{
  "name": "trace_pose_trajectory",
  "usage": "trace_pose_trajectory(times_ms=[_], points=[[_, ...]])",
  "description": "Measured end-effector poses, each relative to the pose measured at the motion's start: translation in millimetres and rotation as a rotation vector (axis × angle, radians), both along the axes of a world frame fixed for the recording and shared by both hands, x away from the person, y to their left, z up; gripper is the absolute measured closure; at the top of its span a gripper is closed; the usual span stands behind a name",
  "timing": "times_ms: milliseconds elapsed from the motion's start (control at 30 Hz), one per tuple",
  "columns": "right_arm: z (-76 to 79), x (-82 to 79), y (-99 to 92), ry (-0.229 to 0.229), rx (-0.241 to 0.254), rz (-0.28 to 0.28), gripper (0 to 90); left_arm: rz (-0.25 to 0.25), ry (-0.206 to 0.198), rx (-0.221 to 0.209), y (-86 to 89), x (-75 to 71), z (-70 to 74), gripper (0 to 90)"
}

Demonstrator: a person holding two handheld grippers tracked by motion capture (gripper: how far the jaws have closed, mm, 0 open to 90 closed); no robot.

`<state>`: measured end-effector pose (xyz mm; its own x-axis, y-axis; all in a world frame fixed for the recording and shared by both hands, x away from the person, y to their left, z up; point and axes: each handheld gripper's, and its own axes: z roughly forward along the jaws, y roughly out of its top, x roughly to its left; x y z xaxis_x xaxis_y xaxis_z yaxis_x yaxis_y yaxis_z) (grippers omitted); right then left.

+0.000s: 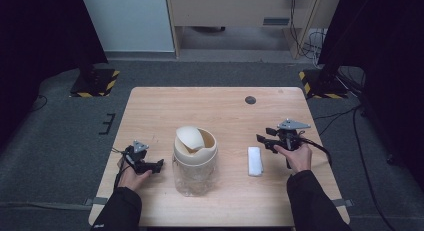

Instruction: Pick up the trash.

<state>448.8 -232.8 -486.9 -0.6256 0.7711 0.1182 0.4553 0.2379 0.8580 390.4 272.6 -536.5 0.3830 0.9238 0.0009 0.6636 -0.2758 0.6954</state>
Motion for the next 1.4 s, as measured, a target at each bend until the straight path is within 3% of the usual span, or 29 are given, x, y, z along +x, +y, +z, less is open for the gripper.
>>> trace_pose_trajectory(times_ms=[100, 367, 500, 767, 1000, 1200, 1400], points=[[-9.9, 2.5, 2.8, 0.042, -0.031, 0.014, 45.7, 0.000, 0.000, 0.000, 0.0, 0.0, 0.0, 0.0], [-29.8, 3.6, 6.6, 0.154, -0.051, 0.048, 50.5, 0.000, 0.000, 0.000, 0.0, 0.0, 0.0, 0.0], [-34.0, 3.0, 7.3, 0.187, -0.068, 0.064, 53.3, 0.000, 0.000, 0.000, 0.0, 0.0, 0.0, 0.0], [-40.1, 1.3, 10.6, 0.222, -0.114, 0.081, 57.0, 0.000, 0.000, 0.000, 0.0, 0.0, 0.0, 0.0], [-41.3, -0.7, 10.7, 0.221, -0.124, 0.077, 69.0, 0.000, 0.000, 0.000, 0.0, 0.0, 0.0, 0.0], [-40.1, -2.0, 11.6, 0.244, -0.104, 0.066, 83.7, 0.000, 0.000, 0.000, 0.0, 0.0, 0.0, 0.0], [-36.1, -1.8, 10.8, 0.245, -0.066, 0.066, 86.6, 0.000, 0.000, 0.000, 0.0, 0.0, 0.0, 0.0]])
